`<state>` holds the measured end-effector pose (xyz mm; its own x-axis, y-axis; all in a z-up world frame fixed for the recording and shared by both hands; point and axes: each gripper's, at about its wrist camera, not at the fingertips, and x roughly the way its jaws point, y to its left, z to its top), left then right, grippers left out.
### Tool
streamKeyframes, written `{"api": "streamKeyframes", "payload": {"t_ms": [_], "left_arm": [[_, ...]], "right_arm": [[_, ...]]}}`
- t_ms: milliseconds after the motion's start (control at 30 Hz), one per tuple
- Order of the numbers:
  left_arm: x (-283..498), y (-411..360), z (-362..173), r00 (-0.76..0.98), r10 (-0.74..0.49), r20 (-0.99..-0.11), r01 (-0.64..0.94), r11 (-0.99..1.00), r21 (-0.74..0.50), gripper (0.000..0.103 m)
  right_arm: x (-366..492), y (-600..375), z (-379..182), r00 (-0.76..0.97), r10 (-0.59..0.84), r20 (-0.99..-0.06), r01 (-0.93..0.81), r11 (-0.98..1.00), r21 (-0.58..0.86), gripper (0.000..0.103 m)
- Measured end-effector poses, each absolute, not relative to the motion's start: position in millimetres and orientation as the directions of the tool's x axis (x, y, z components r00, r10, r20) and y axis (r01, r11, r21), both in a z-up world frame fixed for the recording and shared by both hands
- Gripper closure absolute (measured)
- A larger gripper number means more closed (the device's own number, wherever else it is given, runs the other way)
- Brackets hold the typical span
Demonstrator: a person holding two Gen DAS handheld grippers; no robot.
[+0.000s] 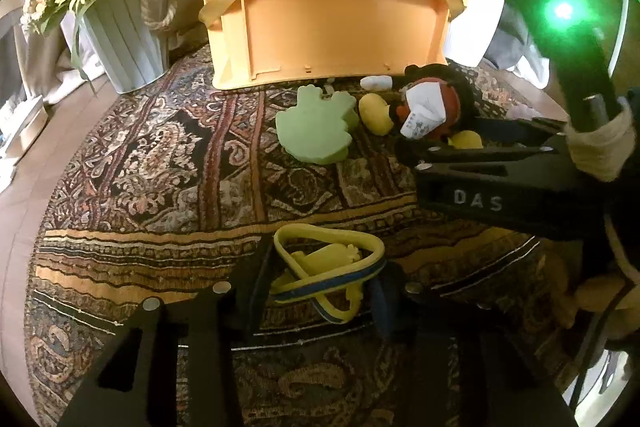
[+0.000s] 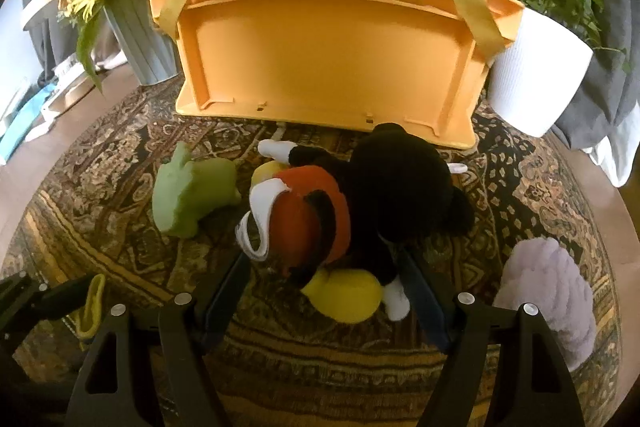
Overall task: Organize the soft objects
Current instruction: 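Grasp the yellow-blue strap with the left tool while the right tool grasps the black plush mouse, then lift the strap and plush mouse and carry both over the orange crate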
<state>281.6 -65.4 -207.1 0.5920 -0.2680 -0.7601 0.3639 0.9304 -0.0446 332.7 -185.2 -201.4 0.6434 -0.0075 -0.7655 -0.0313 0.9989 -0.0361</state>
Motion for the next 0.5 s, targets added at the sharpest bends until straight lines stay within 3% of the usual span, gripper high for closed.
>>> {"api": "streamKeyframes", "payload": {"t_ms": [200,300,500], "left_arm": [[287,-65,-204,0.586,-0.286,-0.758,0.354,0.932,-0.078,0.062],[288,-66,-201,0.588,-0.286,-0.756,0.352,0.933,-0.079,0.063],[290,-71,-192,0.598,-0.310,-0.739,0.355,0.929,-0.102,0.063]], "right_arm": [[341,-183,-204,0.639,-0.010,-0.769,-0.039,0.998,-0.045,0.031],[341,-186,-204,0.637,-0.007,-0.771,-0.028,0.999,-0.032,0.048],[336,-196,-198,0.644,0.005,-0.765,-0.016,1.000,-0.007,0.060]]}}
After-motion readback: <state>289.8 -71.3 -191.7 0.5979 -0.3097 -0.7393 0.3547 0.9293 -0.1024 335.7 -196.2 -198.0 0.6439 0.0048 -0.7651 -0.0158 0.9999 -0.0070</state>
